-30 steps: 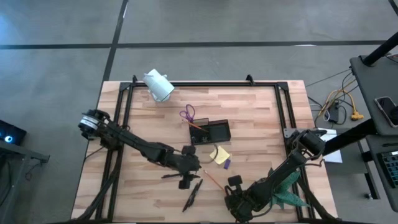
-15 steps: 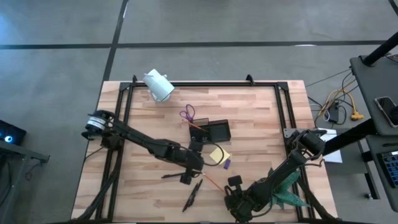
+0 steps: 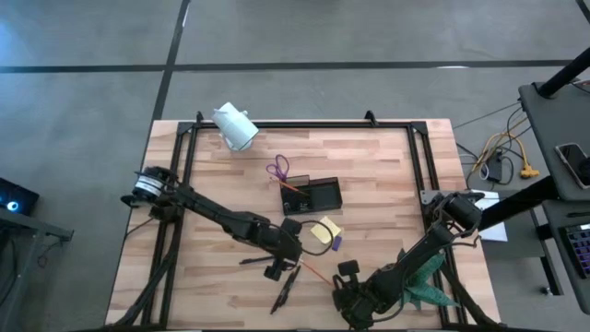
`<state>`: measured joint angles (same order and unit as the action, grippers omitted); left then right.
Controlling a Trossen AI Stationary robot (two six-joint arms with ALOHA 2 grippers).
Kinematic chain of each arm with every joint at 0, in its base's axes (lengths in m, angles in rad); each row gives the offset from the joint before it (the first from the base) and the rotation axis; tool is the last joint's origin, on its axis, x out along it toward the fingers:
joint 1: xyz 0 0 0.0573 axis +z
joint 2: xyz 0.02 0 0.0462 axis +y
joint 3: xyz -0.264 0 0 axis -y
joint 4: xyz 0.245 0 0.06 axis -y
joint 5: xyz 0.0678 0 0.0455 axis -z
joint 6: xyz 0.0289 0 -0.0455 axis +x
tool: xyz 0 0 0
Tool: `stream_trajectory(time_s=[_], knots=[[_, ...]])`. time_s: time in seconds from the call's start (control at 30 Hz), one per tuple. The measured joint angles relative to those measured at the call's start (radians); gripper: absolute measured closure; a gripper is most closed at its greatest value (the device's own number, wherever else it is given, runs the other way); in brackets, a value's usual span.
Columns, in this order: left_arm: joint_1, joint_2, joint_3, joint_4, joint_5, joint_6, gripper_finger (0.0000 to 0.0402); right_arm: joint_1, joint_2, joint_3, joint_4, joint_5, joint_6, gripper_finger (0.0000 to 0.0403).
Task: Pick and place office supplies into organizer
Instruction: Put the orange pencil into the black desk organizer
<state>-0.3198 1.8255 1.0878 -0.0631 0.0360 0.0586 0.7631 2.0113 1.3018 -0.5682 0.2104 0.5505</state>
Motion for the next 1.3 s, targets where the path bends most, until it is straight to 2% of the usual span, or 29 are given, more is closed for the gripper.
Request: stream_trajectory(time_s=[0.2, 0.43, 0.67, 1.07, 1.3], knots=[[0.0, 0.0, 0.0, 0.008, -0.004, -0.001, 0.0219, 0.0, 0.0, 0.0, 0.002, 0.0, 0.0, 0.0394], [-0.001, 0.032, 0.001, 0.035, -0.005, -0.003, 0.0267, 0.0, 0.0, 0.0, 0.003, 0.0, -0.002, 0.0394], [-0.001, 0.038, 0.016, 0.025, -0.005, -0.003, 0.0297, 0.0, 0.0, 0.0, 0.003, 0.0, -0.003, 0.0394], [-0.001, 0.039, 0.017, -0.009, -0.005, 0.0, 0.0379, 0.0, 0.001, 0.0, 0.003, 0.001, -0.003, 0.0394], [-0.006, 0.059, 0.044, 0.002, -0.003, 0.0, 0.0389, 0.0, 0.002, -0.001, 0.003, -0.001, -0.001, 0.0394]])
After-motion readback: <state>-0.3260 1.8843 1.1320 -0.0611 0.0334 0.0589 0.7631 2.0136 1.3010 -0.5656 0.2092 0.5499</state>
